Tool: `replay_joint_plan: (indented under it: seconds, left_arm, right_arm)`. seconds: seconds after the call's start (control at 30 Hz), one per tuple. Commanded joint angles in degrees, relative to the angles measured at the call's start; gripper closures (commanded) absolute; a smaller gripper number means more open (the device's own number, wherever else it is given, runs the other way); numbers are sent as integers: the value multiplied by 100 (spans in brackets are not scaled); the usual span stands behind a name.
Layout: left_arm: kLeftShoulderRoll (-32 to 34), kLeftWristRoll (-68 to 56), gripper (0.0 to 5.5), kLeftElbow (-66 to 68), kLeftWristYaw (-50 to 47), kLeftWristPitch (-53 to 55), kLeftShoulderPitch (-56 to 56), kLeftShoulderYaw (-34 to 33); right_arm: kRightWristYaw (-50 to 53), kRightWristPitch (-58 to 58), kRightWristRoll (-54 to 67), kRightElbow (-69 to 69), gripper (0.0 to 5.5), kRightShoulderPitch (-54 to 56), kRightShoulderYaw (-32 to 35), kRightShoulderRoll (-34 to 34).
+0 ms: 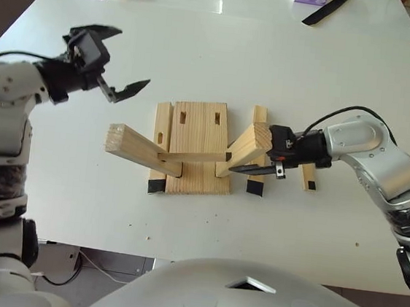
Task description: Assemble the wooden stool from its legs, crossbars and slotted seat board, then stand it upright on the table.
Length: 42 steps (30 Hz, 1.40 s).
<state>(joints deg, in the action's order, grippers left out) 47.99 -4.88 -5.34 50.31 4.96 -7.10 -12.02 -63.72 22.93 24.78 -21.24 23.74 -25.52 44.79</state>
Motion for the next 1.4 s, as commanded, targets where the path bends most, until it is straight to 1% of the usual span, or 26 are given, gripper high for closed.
replay_joint_plan:
  seconds: [0.03, 0.13, 0.23, 0.3, 0.4, 0.6, 0.83, 1.03, 1.13, 1.17, 1.23, 1.33, 1.4]
  left_arm:
    - [-273, 744, 10, -660, -928, -55, 1013, -129]
    - [-728, 1150, 10, -1388, -1514, 389, 1079, 283]
    - [-1128, 1358, 10, -2036, -1866, 740, 1255, 645]
    - [-1341, 1382, 10, -2378, -1992, 918, 1507, 801]
    - [-1490, 1525, 10, -2515, -2176, 1059, 1779, 888]
    - [-1622, 1663, 10, -1685, -2727, 1178, 1309, 658]
    - [-1555, 1681, 10, -970, -3181, 869, 894, 383]
    - [-1347, 1588, 10, -682, -3256, 682, 607, 28]
    - [-1348, 1516, 10, -820, -3161, 904, 564, 0]
    - [-1465, 1482, 10, -1060, -3083, 1143, 597, 151]
    - [-1831, 1397, 10, -1767, -2902, 1824, 677, 752]
    - [-2494, 1236, 10, -2716, -2773, 3020, 547, 1921]
    - [-2752, 1307, 10, -2872, -2809, 3468, 348, 2388]
  right_arm:
    - [-22, 592, -427, 107, 346, -631, -103, 596]
    - [11, 622, -468, 120, 346, -645, -112, 567]
    - [52, 657, -516, 216, 346, -545, -143, 474]
    - [105, 707, -546, 291, 346, -461, -134, 437]
    - [146, 675, -644, 564, 346, -316, -106, 402]
    - [323, 572, -880, 1248, 346, -15, -152, 232]
    - [390, 523, -990, 1586, 346, 256, -296, 64]
    - [337, 494, -999, 1581, 346, 215, -339, 151]
    - [344, 509, -998, 1551, 346, 192, -369, 149]
    - [346, 520, -994, 1542, 346, 191, -374, 146]
    - [345, 531, -1001, 1557, 346, 201, -391, 135]
    - [340, 542, -1041, 1639, 346, 288, -454, 66]
    - [324, 562, -1065, 1716, 346, 426, -512, -30]
